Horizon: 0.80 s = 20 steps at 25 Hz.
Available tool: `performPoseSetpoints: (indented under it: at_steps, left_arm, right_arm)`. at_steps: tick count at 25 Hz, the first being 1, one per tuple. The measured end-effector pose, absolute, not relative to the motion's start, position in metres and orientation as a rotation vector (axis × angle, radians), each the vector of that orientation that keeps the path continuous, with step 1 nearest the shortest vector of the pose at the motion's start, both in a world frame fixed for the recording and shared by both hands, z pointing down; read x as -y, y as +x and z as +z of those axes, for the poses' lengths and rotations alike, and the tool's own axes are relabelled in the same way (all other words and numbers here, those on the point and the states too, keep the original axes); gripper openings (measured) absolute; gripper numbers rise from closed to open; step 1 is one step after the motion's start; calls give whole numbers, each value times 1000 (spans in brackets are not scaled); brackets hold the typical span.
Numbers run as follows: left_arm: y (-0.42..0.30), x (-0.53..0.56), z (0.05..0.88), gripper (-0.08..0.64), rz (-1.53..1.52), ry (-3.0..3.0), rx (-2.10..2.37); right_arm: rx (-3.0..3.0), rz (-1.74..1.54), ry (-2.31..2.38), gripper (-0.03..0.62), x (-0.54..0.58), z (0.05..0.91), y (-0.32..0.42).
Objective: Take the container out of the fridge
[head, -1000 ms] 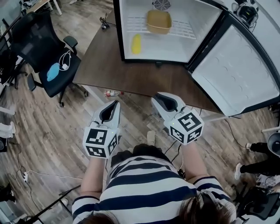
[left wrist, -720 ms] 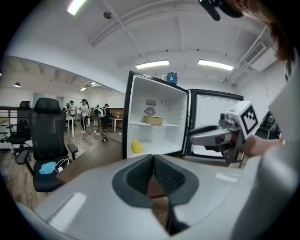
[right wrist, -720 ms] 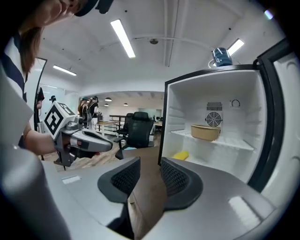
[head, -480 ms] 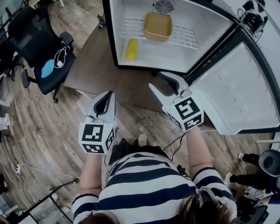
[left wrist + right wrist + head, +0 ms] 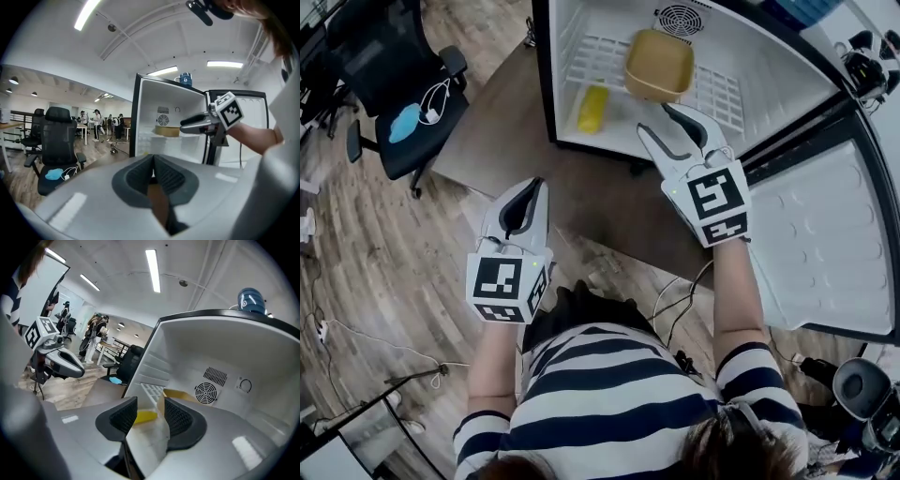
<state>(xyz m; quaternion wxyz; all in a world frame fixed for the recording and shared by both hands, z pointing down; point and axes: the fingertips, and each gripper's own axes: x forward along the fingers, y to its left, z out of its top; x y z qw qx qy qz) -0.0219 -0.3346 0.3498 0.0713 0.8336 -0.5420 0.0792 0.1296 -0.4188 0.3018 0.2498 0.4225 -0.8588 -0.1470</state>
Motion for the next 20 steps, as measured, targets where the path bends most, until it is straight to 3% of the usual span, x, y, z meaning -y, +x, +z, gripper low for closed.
performPoseSetpoints:
  at_steps: [20]
  left_arm:
    - [-13,354,369,0,105,2416,1600]
  right_arm:
    - [1997,-596,909,162,493,321,135]
